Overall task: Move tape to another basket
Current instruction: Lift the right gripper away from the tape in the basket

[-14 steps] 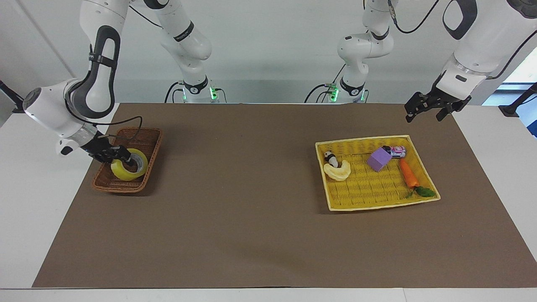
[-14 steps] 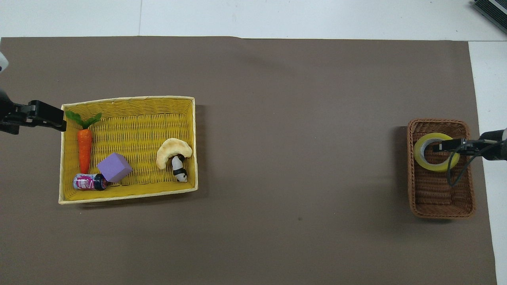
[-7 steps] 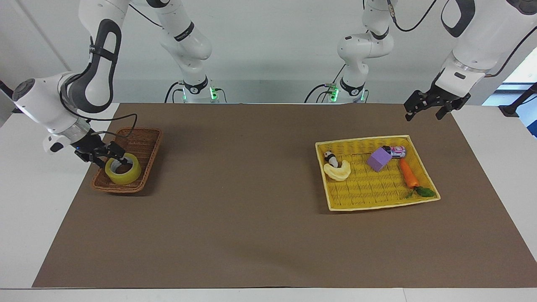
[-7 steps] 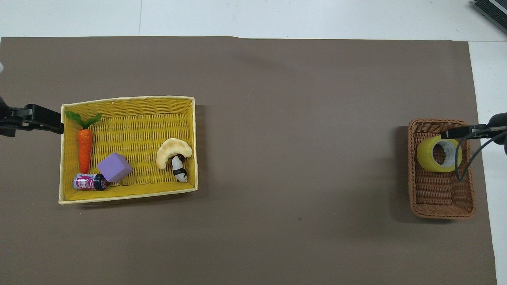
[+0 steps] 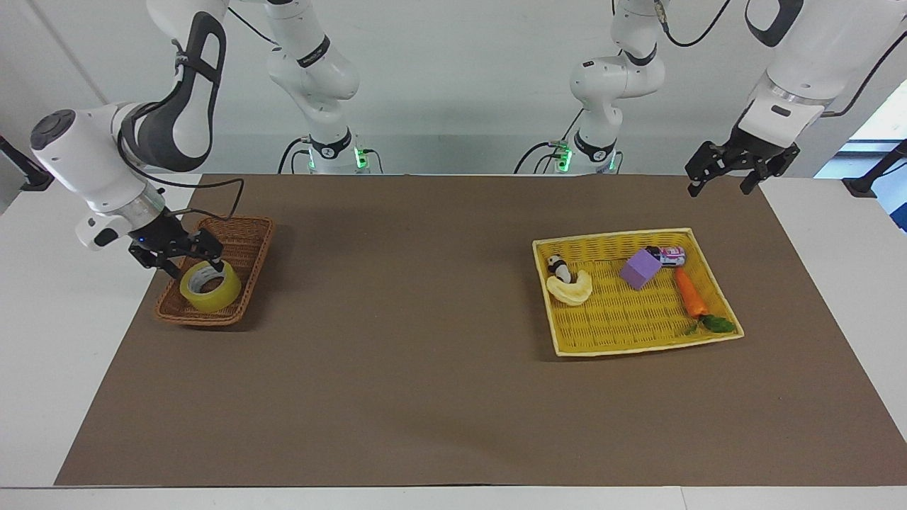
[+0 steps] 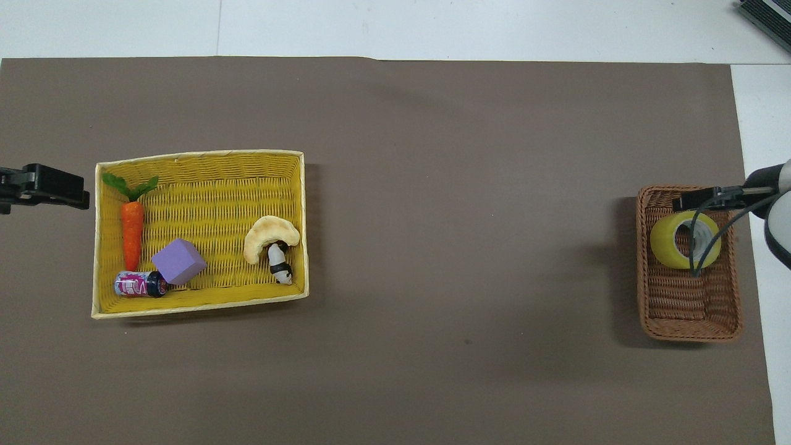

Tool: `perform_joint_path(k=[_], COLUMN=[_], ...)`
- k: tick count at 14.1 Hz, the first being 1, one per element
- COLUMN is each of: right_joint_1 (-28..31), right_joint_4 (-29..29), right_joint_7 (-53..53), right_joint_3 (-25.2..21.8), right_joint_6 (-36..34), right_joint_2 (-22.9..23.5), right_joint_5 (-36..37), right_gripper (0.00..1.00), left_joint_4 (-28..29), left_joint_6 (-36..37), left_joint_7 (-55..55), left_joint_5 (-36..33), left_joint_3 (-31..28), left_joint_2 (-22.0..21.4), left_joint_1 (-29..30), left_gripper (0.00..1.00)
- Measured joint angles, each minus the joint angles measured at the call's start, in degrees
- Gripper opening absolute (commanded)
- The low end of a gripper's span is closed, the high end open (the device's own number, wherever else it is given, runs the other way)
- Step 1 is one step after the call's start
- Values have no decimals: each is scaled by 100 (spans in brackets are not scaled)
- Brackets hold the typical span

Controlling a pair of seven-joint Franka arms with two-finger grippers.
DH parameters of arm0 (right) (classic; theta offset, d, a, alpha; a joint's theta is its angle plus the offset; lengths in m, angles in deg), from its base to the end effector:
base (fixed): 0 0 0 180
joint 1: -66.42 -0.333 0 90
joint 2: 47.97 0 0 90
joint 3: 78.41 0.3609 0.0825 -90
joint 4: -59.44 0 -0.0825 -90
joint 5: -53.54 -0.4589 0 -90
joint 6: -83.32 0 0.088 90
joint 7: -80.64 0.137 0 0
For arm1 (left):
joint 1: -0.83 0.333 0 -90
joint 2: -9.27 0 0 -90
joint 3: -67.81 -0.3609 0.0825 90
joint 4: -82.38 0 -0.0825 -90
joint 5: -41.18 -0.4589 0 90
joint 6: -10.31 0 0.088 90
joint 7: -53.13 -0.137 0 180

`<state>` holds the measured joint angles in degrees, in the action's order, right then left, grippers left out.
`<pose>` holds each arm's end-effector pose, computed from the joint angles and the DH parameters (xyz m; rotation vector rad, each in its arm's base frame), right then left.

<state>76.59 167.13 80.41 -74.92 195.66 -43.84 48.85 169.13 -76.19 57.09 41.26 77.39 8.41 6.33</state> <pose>0.6507 -0.0692 0.4573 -3.0541 0.2196 -0.0214 0.6168 -0.0450 0.6741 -3.1412 0.0034 -0.0165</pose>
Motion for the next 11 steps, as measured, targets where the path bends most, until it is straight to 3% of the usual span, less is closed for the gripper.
perform_joint_path(k=[4,7,11], right_joint_1=[-738,-1120,-1035], right_joint_4=[-7,-52,-1056], right_joint_7=[1354,1781,1789], right_joint_3=[11,17,-43], right_joint_6=[-375,-489,-1495], right_joint_2=[-316,-544,-679], right_joint_5=[286,452,481], right_gripper=[100,100,100], left_joint_4=[3,4,4], left_joint_6=[0,0,0], left_joint_7=[0,0,0], left_joint_5=[0,0,0], left_joint_3=[0,-1,-1], left_joint_2=[0,0,0], left_joint_1=[0,0,0], left_gripper=[100,100,100])
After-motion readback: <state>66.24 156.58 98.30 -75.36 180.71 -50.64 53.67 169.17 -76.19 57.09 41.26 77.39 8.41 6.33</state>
